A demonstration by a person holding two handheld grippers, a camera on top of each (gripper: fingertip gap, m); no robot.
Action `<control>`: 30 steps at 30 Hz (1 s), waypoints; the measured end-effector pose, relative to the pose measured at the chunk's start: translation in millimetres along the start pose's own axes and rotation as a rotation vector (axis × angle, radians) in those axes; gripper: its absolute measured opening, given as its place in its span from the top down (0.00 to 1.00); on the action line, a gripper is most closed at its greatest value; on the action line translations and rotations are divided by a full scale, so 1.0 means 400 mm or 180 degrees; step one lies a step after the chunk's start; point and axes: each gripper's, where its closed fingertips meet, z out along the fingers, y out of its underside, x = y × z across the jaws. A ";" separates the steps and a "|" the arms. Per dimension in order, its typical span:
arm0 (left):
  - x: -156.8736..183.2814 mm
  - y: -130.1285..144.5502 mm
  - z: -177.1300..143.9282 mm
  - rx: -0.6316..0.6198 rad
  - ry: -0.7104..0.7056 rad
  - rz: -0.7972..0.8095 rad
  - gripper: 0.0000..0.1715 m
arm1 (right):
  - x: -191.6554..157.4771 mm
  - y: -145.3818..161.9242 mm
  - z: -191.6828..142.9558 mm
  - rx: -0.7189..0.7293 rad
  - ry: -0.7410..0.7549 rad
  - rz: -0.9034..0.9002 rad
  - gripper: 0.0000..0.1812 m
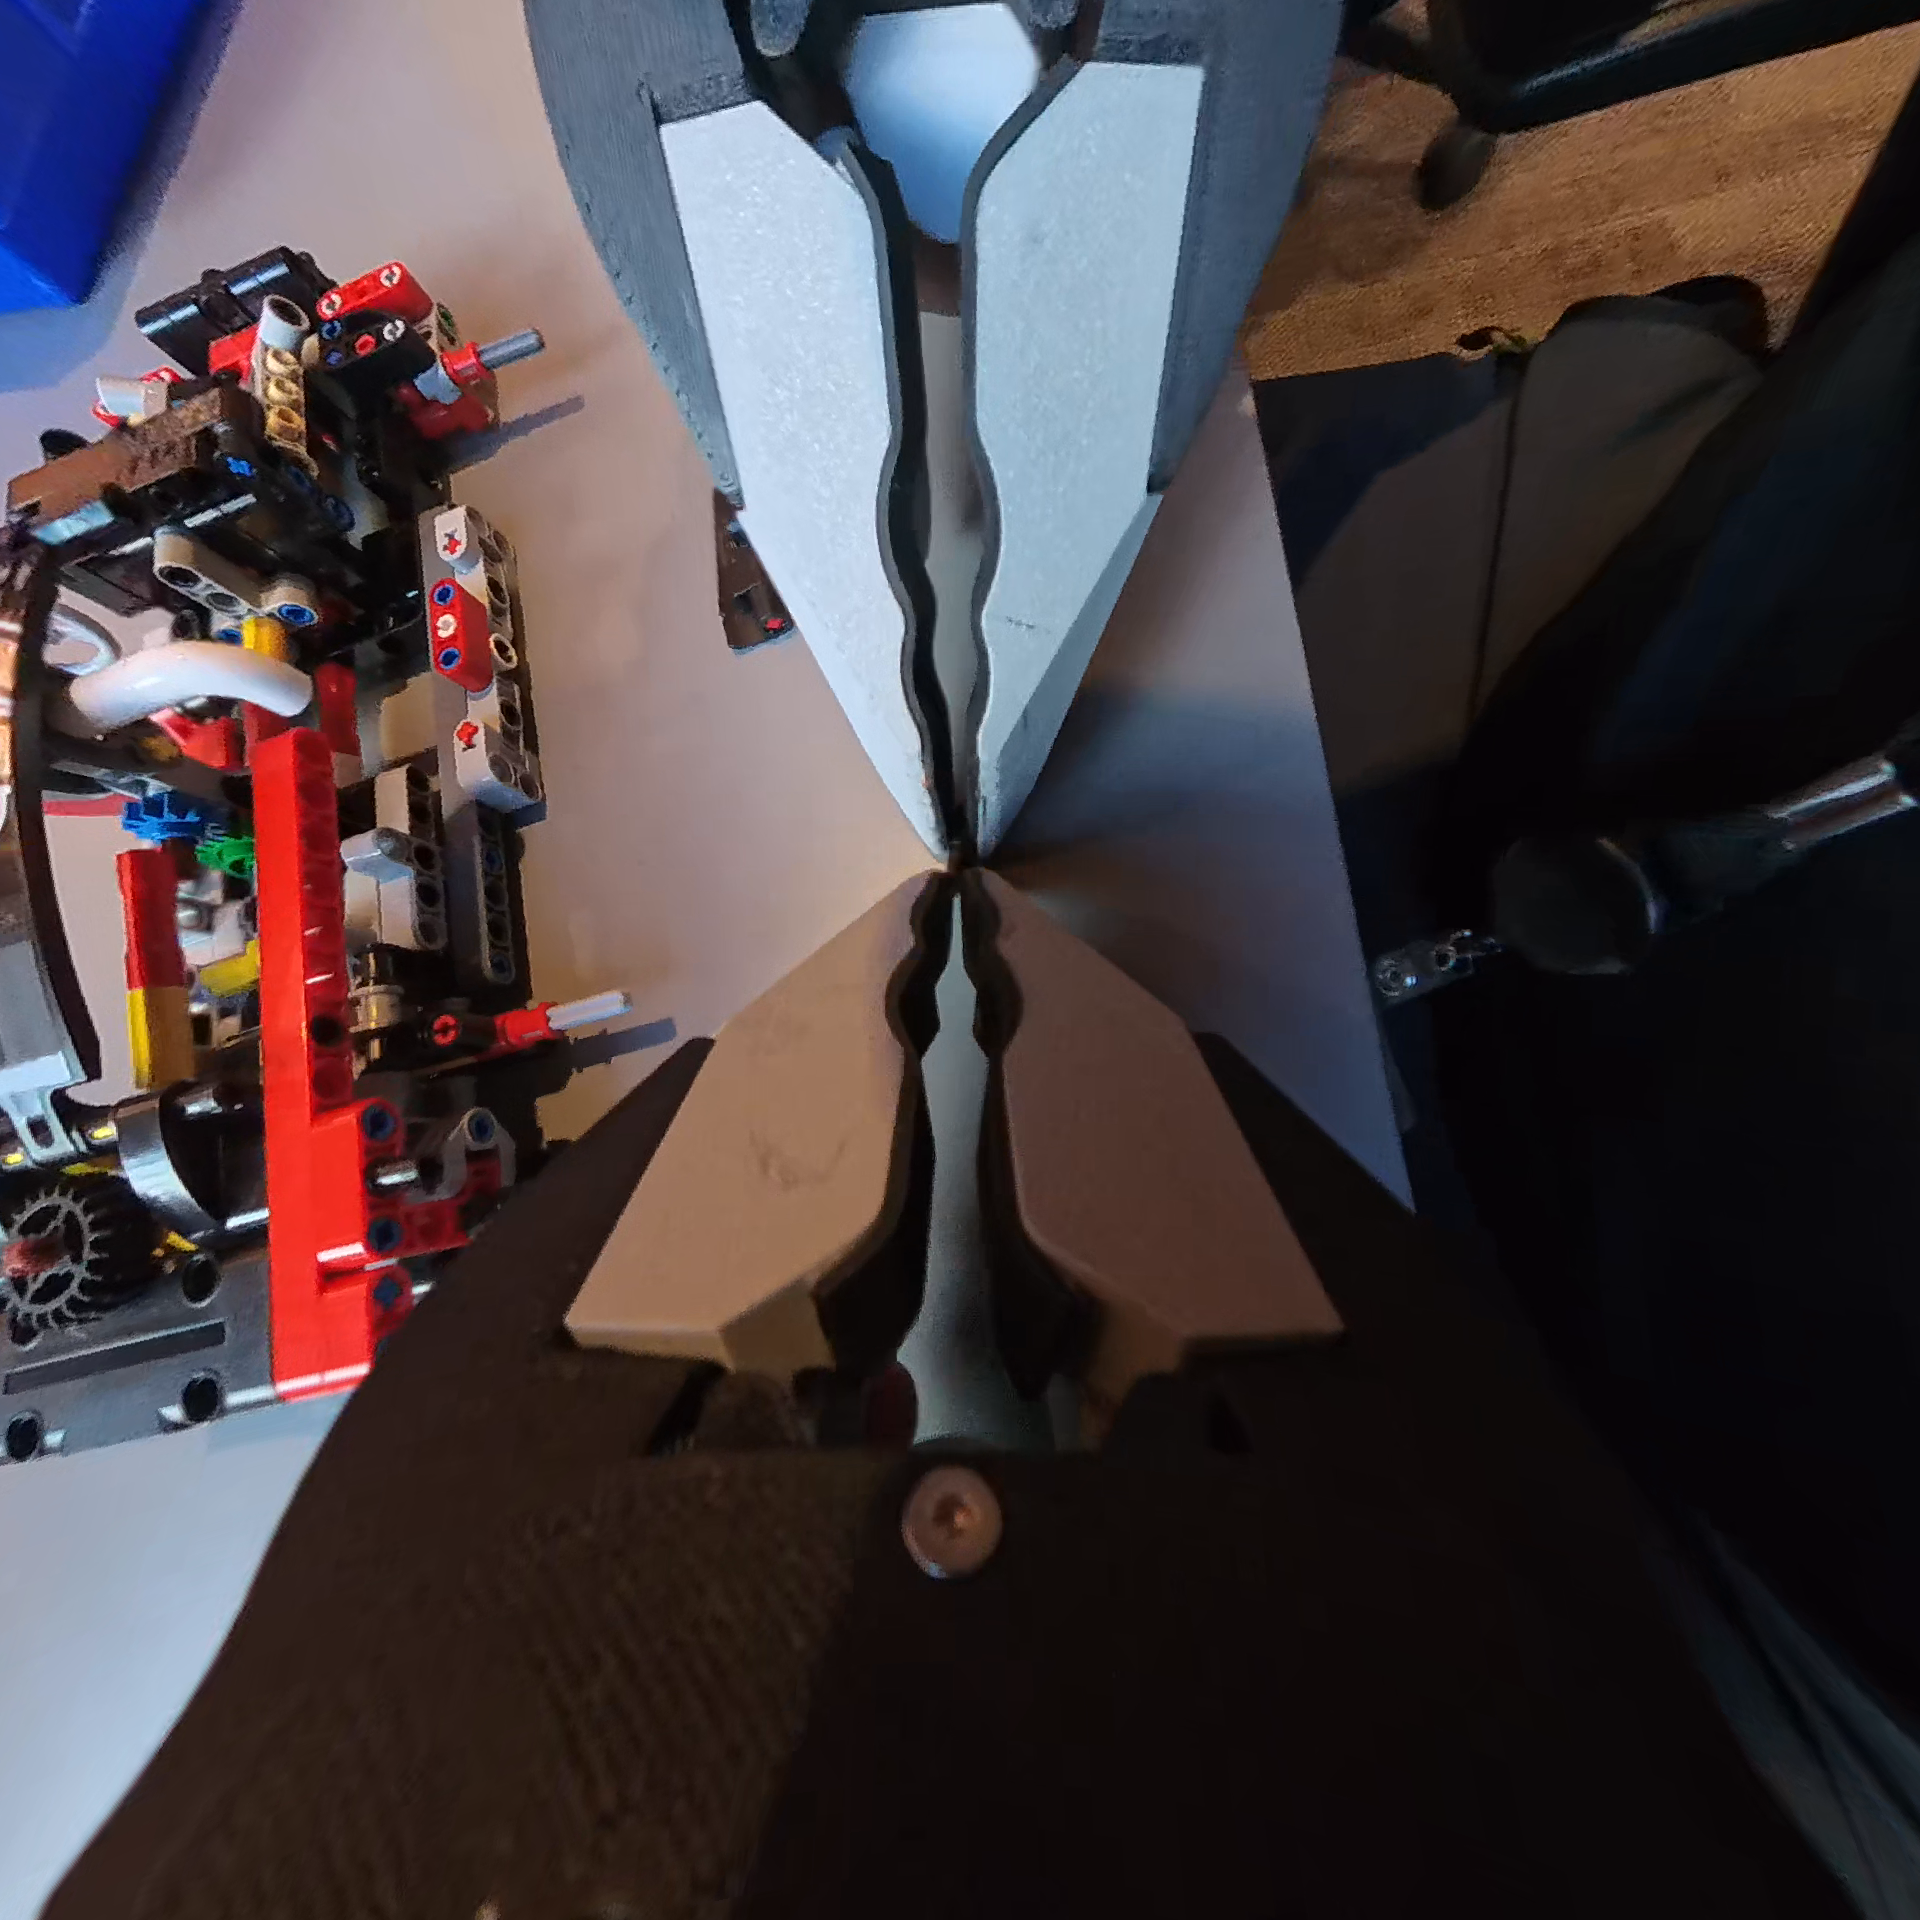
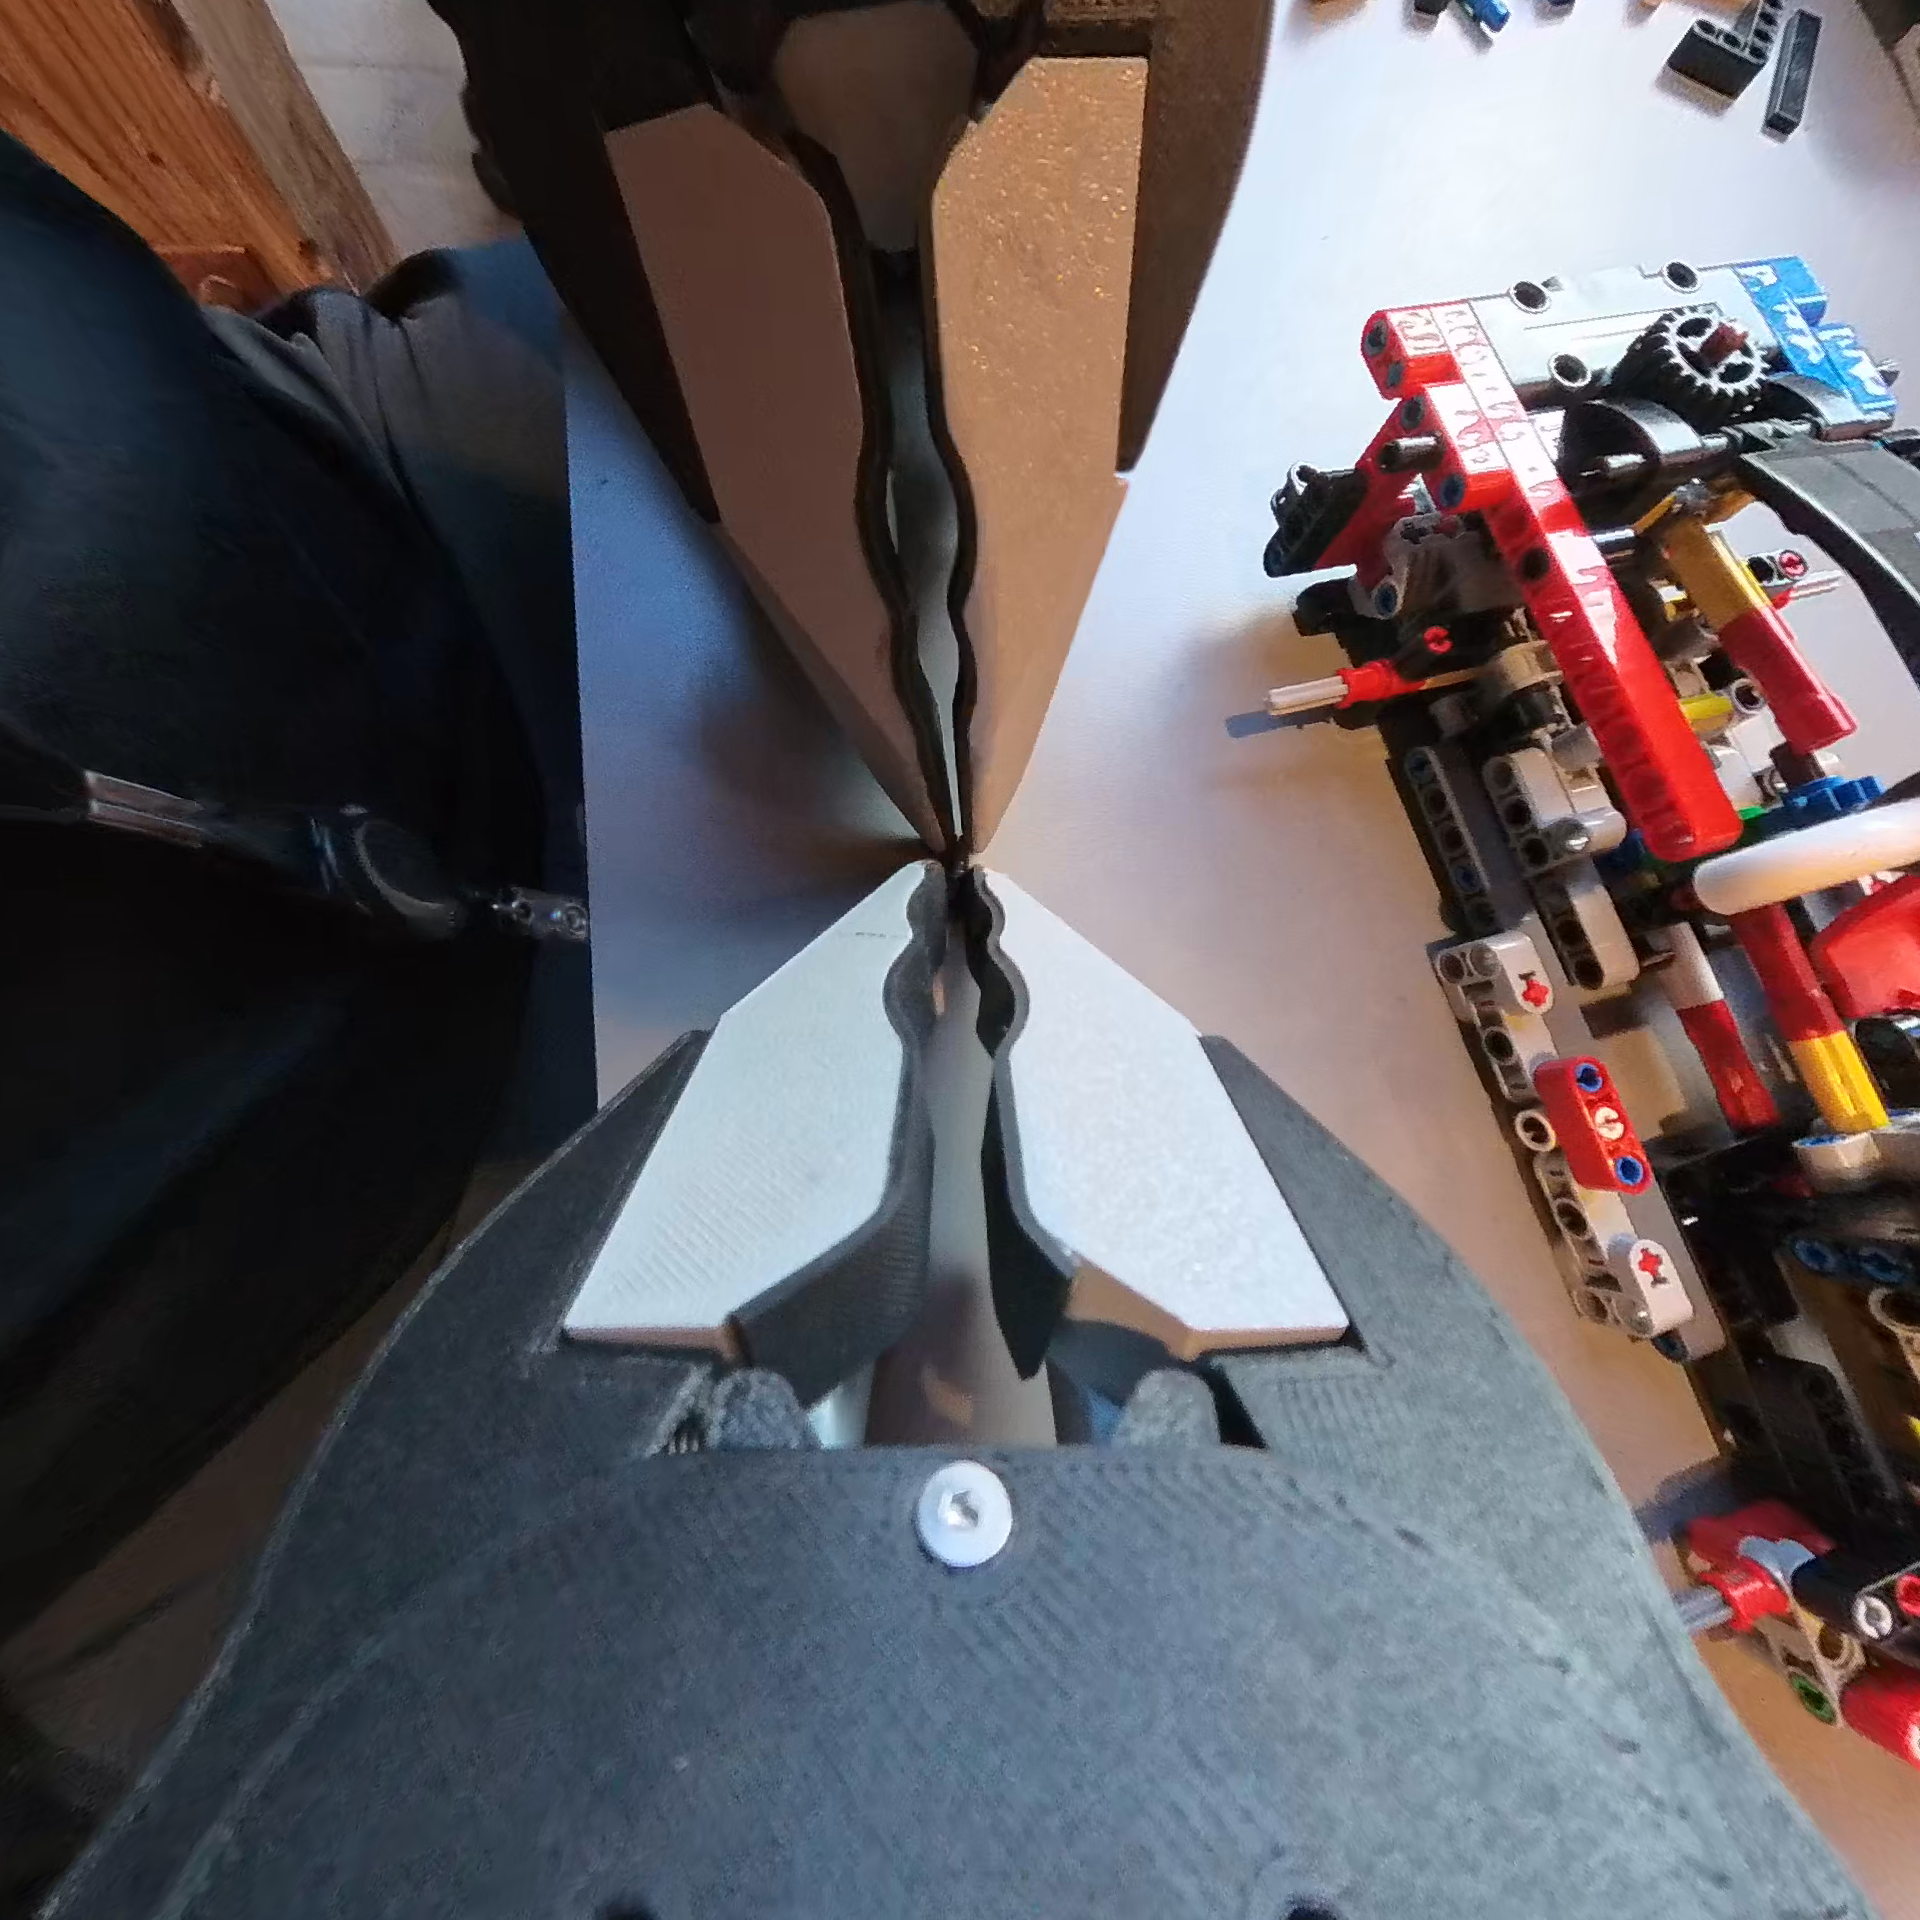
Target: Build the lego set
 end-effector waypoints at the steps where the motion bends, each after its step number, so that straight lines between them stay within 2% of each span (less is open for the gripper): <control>1: 0.000 0.000 0.000 0.0000 -0.0037 0.0035 1.00 | 0.000 0.000 0.000 0.0004 -0.0001 -0.0020 1.00; 24: 0.001 -0.001 0.001 -0.0008 -0.0074 0.0016 1.00 | 0.001 0.000 -0.001 0.0022 0.0022 -0.0096 1.00; 27: -0.006 -0.003 0.003 0.0003 -0.0217 0.0082 1.00 | 0.005 0.001 -0.002 0.0017 0.0039 -0.0050 1.00; 30: 0.003 -0.003 -0.002 0.0061 0.0155 -0.0247 1.00 | -0.003 -0.004 0.001 0.0027 -0.0012 0.0014 1.00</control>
